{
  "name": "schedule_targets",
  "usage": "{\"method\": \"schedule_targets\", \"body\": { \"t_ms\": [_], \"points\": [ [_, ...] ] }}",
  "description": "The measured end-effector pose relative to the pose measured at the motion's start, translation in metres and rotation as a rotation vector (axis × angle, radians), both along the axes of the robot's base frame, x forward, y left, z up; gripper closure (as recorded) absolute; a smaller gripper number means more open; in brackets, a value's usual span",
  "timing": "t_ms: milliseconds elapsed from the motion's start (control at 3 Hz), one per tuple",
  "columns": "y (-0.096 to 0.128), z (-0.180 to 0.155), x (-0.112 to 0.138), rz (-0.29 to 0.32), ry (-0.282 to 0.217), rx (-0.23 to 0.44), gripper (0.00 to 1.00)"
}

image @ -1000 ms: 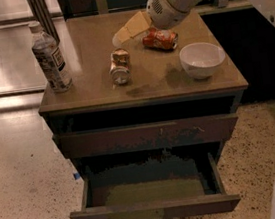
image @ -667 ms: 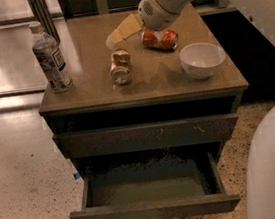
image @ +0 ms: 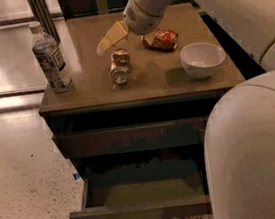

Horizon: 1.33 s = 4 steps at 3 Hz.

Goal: Place orange can into middle drawer

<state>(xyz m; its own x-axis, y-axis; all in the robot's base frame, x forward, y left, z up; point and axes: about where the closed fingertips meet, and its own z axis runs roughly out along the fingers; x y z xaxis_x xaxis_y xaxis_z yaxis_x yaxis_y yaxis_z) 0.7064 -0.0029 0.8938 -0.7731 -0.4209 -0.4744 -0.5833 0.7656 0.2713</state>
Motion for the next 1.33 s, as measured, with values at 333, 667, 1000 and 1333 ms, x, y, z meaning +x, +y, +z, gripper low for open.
{"method": "schedule_targets", "body": {
  "t_ms": [333,667,1000,1333],
  "points": [
    [0.003,-0.018,0.014,-0.022,0.031,-0.032,0.0],
    [0.002,-0.041,0.028,-0.051,0.056,-0.074,0.0],
    [0.003,-0.06,0.041,-0.076,0.074,-0.119,0.0],
    [0.004,-0.075,0.049,-0.09,0.082,-0.164,0.0]
  ]
}}
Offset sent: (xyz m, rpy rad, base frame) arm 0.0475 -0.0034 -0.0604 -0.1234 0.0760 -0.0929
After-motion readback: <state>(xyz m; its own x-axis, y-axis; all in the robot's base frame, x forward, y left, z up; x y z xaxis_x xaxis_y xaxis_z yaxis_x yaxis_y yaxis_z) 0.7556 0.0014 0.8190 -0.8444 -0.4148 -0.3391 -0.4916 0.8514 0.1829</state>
